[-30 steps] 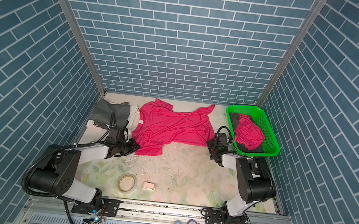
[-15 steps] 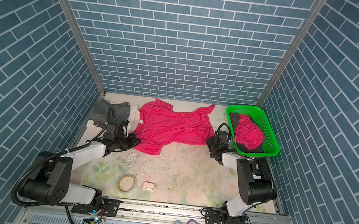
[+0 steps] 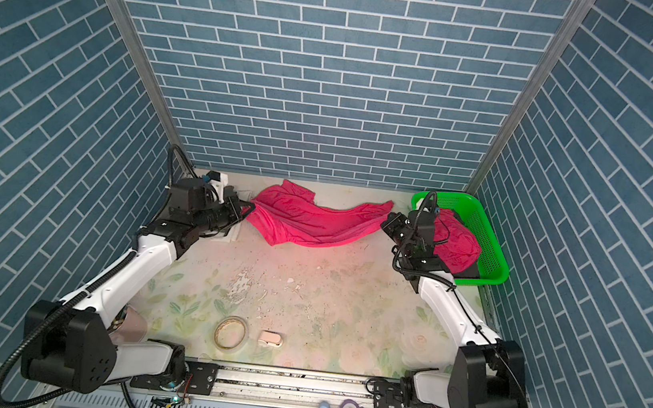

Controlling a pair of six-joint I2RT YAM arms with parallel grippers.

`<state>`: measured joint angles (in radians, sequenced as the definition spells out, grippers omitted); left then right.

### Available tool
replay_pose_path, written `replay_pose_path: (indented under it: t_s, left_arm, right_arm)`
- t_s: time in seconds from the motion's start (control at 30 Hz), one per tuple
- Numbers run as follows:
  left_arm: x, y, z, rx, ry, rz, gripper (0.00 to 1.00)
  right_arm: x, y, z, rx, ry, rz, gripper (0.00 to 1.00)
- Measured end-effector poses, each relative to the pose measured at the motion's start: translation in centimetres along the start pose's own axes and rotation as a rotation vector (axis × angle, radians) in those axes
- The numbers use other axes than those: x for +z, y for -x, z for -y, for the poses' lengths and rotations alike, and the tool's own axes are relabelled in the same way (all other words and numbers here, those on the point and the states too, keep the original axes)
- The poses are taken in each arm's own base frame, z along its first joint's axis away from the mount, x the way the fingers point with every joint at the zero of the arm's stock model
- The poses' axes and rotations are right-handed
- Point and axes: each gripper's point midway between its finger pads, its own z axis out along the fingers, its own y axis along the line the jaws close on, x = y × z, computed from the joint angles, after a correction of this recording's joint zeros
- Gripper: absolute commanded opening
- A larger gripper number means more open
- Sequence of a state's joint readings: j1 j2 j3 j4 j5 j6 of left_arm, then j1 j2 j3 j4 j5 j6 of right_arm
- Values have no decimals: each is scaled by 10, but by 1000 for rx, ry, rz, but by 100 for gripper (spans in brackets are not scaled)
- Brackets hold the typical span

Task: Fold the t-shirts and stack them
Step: 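Lift the magenta shirt high with both grippers and shake it out, then lower the shirt with both grippers, laying it flat toward the robot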

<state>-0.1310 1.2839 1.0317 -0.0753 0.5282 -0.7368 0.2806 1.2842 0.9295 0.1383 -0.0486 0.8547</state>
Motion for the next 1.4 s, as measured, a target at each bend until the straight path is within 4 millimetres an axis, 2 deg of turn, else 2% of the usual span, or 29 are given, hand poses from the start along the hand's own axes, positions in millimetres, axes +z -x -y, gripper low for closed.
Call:
replay_pose_path:
  t_s: [0.1,0.17,0.3,0.47,0.63,0.7,0.77,0.8,0.87,0.9,0.97,1.07,1.17,1.23,1.33,1.4]
  left_arm:
    - [-17,30,38,29,-78,67,0]
    - [-36,48,66,53,-132,121,0]
    - [-84,80,125,112,-240,235,0]
    - [-163,121,198,195,-359,412,0]
    - [-246,155,269,285,-463,585,0]
    - [-270,167,295,320,-502,636,0]
    - [-286,179,313,346,-531,675,0]
    - [-292,184,321,358,-548,688,0]
    - [-289,192,326,363,-570,684,0]
    - [-278,197,322,351,-572,666,0]
    - [-245,205,301,310,-550,613,0]
    - [-171,212,239,200,-458,506,0]
    - [-78,201,144,49,-317,371,0]
    - [-14,178,67,-62,-204,269,0]
    - [56,132,-29,-193,-60,148,0]
    - [92,103,-79,-254,25,80,0]
  right_arm:
    - [-18,30,-33,-71,42,43,0]
    - [-35,51,-56,-116,75,80,0]
    - [-86,97,-109,-208,161,175,0]
    - [-162,149,-174,-301,280,307,0]
    - [-231,185,-220,-359,362,410,0]
    - [-245,194,-231,-374,374,434,0]
    - [-253,203,-239,-391,378,453,0]
    - [-254,207,-241,-397,377,462,0]
    - [-246,212,-239,-402,361,456,0]
    - [-235,213,-235,-404,346,440,0]
    - [-202,211,-218,-403,305,391,0]
    - [-126,193,-176,-383,224,255,0]
    - [-36,155,-115,-337,133,80,0]
    - [22,116,-62,-286,57,-55,0]
    - [86,53,13,-217,-56,-243,0]
    - [115,25,46,-192,-102,-317,0]
